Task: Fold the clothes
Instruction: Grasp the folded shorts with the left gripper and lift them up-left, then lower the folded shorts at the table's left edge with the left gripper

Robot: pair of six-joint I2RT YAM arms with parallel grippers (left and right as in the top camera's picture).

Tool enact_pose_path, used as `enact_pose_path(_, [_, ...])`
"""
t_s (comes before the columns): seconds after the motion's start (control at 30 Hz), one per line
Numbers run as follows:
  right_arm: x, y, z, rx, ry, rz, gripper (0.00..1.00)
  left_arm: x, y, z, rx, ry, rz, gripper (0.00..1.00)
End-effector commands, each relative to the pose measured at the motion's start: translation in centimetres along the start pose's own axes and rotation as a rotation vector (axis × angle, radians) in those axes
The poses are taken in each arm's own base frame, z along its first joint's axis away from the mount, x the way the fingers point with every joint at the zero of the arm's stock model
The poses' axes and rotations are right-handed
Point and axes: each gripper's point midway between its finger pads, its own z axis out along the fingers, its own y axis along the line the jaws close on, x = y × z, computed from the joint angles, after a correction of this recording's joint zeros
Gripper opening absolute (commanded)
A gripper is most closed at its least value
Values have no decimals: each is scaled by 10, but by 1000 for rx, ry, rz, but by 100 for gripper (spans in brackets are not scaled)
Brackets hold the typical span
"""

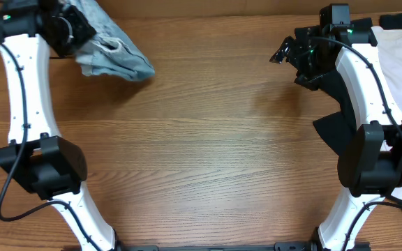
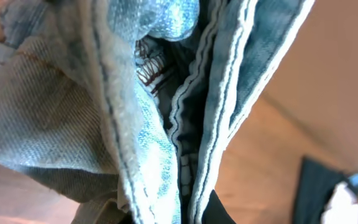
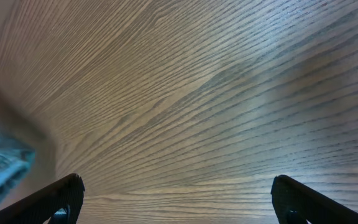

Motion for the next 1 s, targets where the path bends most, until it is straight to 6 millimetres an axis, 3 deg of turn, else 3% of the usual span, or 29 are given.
enact_pose_path(0.0, [0,5,-12,-8,-26,-37,100,-34,-9,-34,141,-74,-138,4])
enact_pose_path(0.33, [1,4,-12,-7,-24,-39,100,-104,22,-65,167,-320,-342,4])
enact_pose_path(0.57, [0,-1,-12,25,-29,-34,100,-143,29,-73,134,-516,-327,4])
enact_pose_path(0.77, [1,-6,-13,50,-29,-29,100,-164,33,-59,170,-571,-302,4])
enact_pose_path(0.97, [5,-19,-14,114,-22,-16,100,-172,55,-20,159,-562,-367,4])
